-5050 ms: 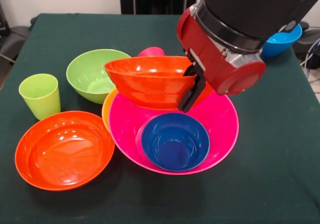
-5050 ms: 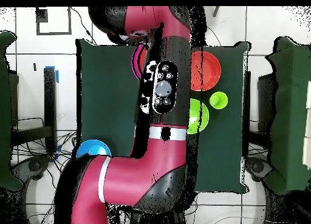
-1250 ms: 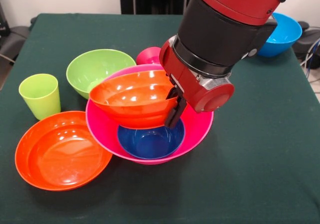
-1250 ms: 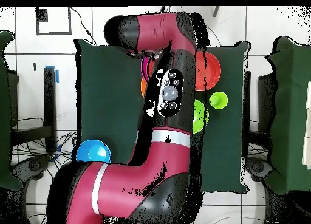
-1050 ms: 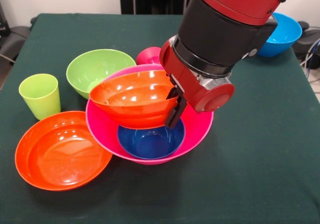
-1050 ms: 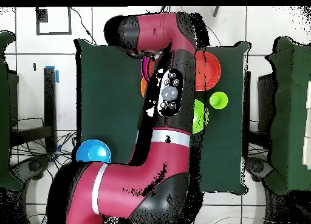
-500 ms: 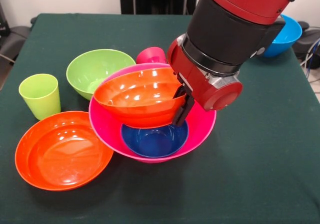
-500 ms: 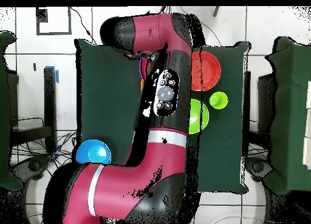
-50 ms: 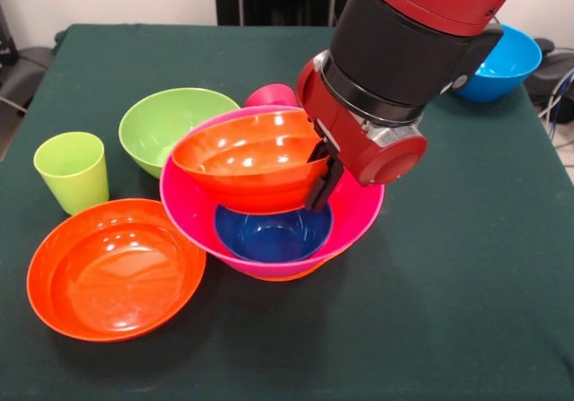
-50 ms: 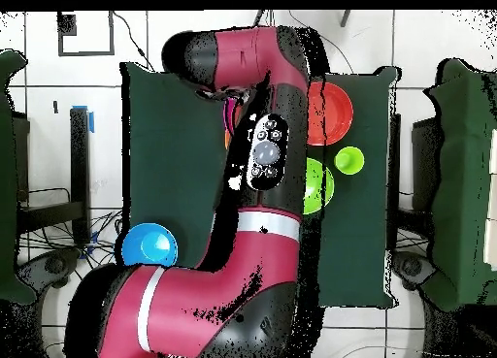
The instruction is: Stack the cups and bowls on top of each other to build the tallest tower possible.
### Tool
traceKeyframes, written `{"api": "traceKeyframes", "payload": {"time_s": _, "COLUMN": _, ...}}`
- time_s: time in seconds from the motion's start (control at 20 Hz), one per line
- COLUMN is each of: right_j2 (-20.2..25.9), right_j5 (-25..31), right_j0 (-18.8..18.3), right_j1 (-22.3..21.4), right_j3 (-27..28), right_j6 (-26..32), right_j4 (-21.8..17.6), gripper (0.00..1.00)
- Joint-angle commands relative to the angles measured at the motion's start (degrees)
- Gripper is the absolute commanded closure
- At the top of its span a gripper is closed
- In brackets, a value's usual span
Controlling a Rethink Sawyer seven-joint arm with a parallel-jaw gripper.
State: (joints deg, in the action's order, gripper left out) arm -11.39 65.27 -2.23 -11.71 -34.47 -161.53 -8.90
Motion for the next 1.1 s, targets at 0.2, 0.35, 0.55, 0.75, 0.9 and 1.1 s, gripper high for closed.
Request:
{"api": "traceKeyframes", "payload": {"time_s": 0.2, "right_j2": 4.05, "right_j5": 2.08, "right_j0": 0.74, "right_j1": -0.45, "right_j3": -7.78, "right_j6": 6.16, "right_j4": 0.32, "gripper": 1.0}}
{"api": "traceKeyframes", "payload": {"time_s": 0.35, "right_j2": 4.19, "right_j5": 1.87, "right_j0": 0.66, "right_j1": -0.55, "right_j3": -8.02, "right_j6": 6.23, "right_j4": 0.39, "gripper": 1.0}}
{"api": "traceKeyframes", "payload": {"time_s": 0.55, "right_j2": 4.24, "right_j5": 1.54, "right_j0": 0.61, "right_j1": -0.49, "right_j3": -8.15, "right_j6": 6.21, "right_j4": 0.38, "gripper": 1.0}}
{"api": "traceKeyframes", "payload": {"time_s": 0.75, "right_j2": 4.31, "right_j5": 1.59, "right_j0": 0.51, "right_j1": -0.45, "right_j3": -8.07, "right_j6": 6.2, "right_j4": 0.45, "gripper": 1.0}}
{"api": "traceKeyframes", "payload": {"time_s": 0.9, "right_j2": 4.24, "right_j5": 1.64, "right_j0": 0.61, "right_j1": -0.35, "right_j3": -8.02, "right_j6": 6.14, "right_j4": 0.37, "gripper": 1.0}}
{"api": "traceKeyframes", "payload": {"time_s": 1.1, "right_j2": 4.28, "right_j5": 1.52, "right_j0": 0.57, "right_j1": -0.44, "right_j3": -8.22, "right_j6": 6.37, "right_j4": 0.35, "gripper": 1.0}}
